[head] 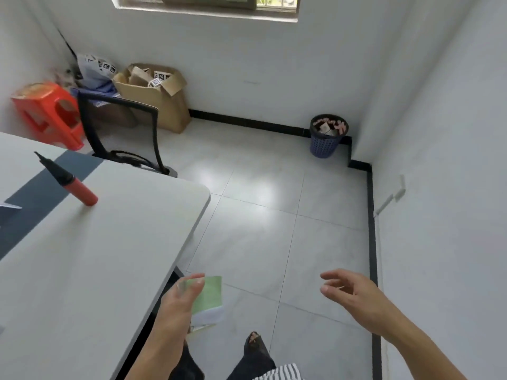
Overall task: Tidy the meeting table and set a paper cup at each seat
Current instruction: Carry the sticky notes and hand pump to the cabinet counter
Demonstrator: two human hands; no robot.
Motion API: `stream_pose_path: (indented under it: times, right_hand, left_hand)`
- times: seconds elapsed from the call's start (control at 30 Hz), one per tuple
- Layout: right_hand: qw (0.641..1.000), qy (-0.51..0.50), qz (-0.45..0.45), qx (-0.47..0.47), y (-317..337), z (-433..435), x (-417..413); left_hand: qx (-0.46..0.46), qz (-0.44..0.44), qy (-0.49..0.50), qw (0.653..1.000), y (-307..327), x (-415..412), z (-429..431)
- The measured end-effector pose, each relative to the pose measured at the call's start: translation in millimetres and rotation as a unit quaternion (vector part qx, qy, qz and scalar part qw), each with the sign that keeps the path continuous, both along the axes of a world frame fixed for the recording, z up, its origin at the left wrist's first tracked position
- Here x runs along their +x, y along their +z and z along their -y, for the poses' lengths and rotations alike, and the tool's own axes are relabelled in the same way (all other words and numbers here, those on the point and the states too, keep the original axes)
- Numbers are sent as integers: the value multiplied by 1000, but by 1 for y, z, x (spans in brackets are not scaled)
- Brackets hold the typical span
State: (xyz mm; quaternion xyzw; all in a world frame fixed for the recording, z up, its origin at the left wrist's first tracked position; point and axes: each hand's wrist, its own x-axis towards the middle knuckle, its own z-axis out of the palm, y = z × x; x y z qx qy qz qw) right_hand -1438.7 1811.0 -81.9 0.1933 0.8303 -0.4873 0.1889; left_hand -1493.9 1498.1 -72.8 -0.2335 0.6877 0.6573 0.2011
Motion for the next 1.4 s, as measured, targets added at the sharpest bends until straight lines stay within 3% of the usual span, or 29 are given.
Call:
stream_pose_path:
  times: [0.23, 0.5, 0.73, 0.93, 1.07, 1.4]
  right_hand:
    - [996, 70, -47, -17, 19, -7, -161]
    - [972, 230, 7, -40, -8, 2, -347]
    - [925, 376, 16, -43, -5, 60, -490]
    - [856, 514, 27, -47, -3, 161, -539]
    - [830, 555, 4, -58, -8, 246, -554]
    - [841, 535, -76, -16, -41, 455, -580]
  left_hand:
    - [15, -61, 38, 997, 35, -123, -13]
    - [-8, -18, 248, 969, 20, -182, -1]
    - [-7, -12, 384, 923, 32, -216, -13]
    - [-4, 19, 510, 860, 34, -198, -9]
    - [4, 25, 560, 828, 25, -189, 16]
    - [28, 6, 584, 811, 3, -228, 149]
